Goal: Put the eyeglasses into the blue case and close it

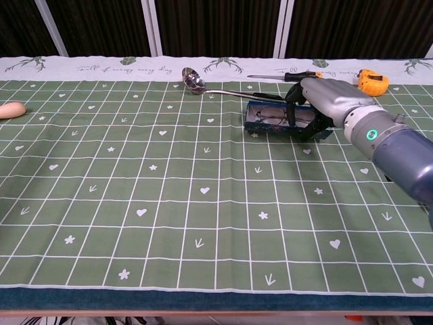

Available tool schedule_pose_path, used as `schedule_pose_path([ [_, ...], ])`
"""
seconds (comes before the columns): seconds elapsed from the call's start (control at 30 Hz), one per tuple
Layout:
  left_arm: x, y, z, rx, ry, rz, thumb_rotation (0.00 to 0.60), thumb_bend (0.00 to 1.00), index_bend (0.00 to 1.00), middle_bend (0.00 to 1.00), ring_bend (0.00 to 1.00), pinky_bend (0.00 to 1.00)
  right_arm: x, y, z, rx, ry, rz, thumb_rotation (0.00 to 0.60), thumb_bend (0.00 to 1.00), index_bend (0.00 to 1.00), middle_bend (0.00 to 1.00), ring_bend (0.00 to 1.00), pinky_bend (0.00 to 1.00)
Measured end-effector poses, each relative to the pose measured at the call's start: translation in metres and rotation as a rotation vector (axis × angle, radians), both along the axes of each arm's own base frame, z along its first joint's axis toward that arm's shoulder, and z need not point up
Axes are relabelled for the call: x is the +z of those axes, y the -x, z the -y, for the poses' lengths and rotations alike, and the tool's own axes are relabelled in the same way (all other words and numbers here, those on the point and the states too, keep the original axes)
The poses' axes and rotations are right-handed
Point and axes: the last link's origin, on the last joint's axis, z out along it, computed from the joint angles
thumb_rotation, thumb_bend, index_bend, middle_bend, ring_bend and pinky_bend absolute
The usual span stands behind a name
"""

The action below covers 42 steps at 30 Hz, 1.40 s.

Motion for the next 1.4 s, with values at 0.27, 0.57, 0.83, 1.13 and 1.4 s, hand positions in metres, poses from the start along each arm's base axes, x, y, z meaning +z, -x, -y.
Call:
schedule_pose_path([
  [0.27,0.000,-0.001,0.000,-0.001,0.001,0.002,0.600,0.31,0.12,0.00,0.00,0.00,0.021,-0.016,-0.023,0.054,-0.076,0.012,0.600,0.63,0.69,0.22,0.24,0.26],
  [0.57,0.000,-0.001,0.000,0.001,0.001,0.007,0.600,0.31,0.12,0.00,0.00,0.00,0.023,-0.019,-0.024,-0.025,-0.220,0.011,0.600,0.63,0.69,0.22,0.24,0.26],
  [0.83,0.001,-0.001,0.000,0.001,-0.001,0.010,0.600,0.31,0.12,0.00,0.00,0.00,0.022,-0.030,-0.006,-0.064,-0.286,0.001,0.600,0.63,0.69,0.21,0.23,0.26],
  [1.13,0.001,-0.001,0.000,-0.001,-0.002,0.008,0.600,0.31,0.12,0.00,0.00,0.00,0.028,-0.042,0.015,-0.083,-0.279,0.001,0.600,0.63,0.69,0.20,0.22,0.24],
  [1.4,0.001,-0.001,0.000,0.001,-0.002,0.006,0.600,0.31,0.12,0.00,0.00,0.00,0.031,-0.042,0.026,-0.095,-0.250,-0.010,0.600,0.63,0.69,0.20,0.21,0.23],
])
